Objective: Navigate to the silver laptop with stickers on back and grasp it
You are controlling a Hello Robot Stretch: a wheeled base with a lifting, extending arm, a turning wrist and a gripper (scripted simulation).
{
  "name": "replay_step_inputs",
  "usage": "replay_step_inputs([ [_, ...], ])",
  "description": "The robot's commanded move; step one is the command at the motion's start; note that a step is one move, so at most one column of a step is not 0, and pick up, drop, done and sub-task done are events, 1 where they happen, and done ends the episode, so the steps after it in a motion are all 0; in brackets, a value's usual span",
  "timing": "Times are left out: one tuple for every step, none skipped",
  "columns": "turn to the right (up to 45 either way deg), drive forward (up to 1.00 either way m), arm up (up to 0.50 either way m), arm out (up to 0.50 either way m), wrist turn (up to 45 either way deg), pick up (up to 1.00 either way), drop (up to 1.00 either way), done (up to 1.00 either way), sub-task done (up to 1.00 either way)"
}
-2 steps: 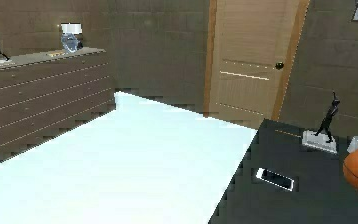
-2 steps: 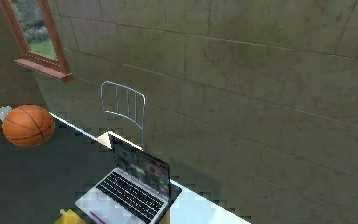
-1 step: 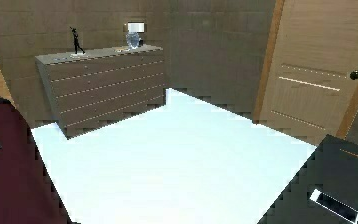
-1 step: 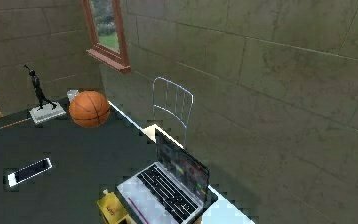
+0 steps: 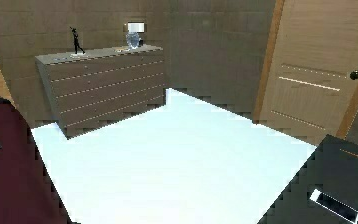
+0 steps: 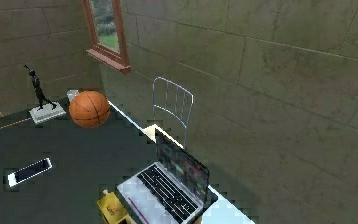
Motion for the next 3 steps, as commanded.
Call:
replay_step_inputs([
  [0.0, 0.0, 0.22, 0.0, 0.0, 0.0, 0.0, 0.0, 0.0],
  [0.0, 0.0, 0.0, 0.06, 0.0, 0.0, 0.0, 0.0, 0.0],
  [0.0, 0.0, 0.0, 0.0, 45.0, 0.0, 0.0, 0.0, 0.0],
])
